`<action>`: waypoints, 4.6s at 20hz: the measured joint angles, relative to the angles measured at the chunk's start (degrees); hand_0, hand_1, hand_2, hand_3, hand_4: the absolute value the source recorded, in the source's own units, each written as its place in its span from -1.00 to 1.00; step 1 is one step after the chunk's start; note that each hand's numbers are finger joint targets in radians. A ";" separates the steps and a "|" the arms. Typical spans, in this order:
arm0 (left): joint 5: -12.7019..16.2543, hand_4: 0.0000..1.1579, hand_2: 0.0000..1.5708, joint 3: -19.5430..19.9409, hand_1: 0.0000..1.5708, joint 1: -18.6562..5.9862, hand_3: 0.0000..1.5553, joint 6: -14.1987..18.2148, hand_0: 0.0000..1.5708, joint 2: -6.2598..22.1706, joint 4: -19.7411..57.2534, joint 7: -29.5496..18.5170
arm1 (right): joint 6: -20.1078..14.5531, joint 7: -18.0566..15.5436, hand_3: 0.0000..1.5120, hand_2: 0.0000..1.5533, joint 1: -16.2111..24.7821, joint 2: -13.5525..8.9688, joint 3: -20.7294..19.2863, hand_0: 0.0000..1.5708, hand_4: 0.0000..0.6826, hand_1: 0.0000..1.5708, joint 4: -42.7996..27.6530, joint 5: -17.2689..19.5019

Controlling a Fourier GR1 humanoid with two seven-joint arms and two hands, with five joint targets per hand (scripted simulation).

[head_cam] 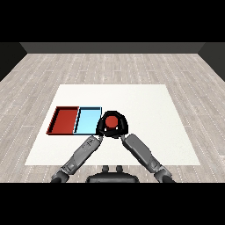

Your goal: Pick the red can and put it in the red box

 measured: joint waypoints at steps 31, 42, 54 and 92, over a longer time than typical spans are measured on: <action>1.48 0.93 1.00 2.39 1.00 3.65 0.90 -2.89 1.00 -1.31 0.04 -3.37 | 4.61 7.87 -1.00 -1.00 1.16 -2.70 -10.58 -1.00 -1.00 -1.00 -15.41 7.22; -1.29 0.93 1.00 8.01 1.00 5.41 0.88 -5.01 1.00 4.24 -5.84 0.46 | 8.45 8.21 -1.00 -1.00 11.36 -8.57 -21.45 -1.00 -1.00 -1.00 -25.53 3.86; -6.49 0.95 0.97 16.43 1.00 4.27 0.84 -6.52 1.00 15.39 -8.96 7.11 | 16.96 1.33 -1.00 -1.00 22.43 -12.54 -28.50 -1.00 -1.00 -1.00 -16.08 2.20; -18.66 -1.00 -1.00 29.98 -1.00 -19.26 -1.00 -15.46 -1.00 25.65 70.93 5.62 | 20.45 -9.14 -1.00 -1.00 24.56 -10.02 -29.31 -1.00 -1.00 -1.00 -10.58 6.22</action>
